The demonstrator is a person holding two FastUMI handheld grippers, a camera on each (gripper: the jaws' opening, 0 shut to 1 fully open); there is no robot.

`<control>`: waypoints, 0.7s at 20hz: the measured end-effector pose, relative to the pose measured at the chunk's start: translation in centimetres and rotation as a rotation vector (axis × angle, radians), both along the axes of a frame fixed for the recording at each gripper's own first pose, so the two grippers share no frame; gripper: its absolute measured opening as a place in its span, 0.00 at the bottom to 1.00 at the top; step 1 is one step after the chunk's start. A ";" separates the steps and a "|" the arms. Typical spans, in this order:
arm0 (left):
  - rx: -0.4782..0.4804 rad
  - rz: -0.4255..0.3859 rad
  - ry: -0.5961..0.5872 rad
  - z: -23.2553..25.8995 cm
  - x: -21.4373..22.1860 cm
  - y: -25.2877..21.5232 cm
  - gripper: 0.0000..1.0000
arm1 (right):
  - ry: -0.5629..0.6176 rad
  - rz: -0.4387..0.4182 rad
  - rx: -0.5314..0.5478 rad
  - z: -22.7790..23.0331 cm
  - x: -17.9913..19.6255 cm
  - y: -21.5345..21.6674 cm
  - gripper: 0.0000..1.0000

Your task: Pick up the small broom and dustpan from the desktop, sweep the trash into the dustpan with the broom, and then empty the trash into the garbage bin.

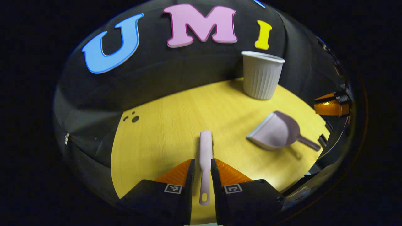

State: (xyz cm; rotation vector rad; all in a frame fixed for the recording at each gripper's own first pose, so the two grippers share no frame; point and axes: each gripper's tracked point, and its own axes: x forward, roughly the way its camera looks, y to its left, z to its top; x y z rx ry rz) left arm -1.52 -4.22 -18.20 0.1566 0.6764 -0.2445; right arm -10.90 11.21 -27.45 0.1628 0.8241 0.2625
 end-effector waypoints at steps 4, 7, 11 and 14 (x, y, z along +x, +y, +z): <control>-0.099 0.002 -0.187 6.3 1.7 -1.5 0.34 | -0.194 -0.058 -0.020 5.3 2.7 -1.2 0.36; -0.147 -0.002 -0.273 9.8 1.7 -2.0 0.34 | -0.276 -0.084 -0.038 8.6 3.3 -1.9 0.37; -0.194 0.005 -0.341 12.4 1.7 -1.8 0.34 | -0.345 -0.115 -0.058 11.4 3.5 -2.1 0.37; -0.219 0.004 -0.368 13.7 1.5 -1.4 0.34 | -0.364 -0.134 -0.060 12.7 4.0 -1.8 0.37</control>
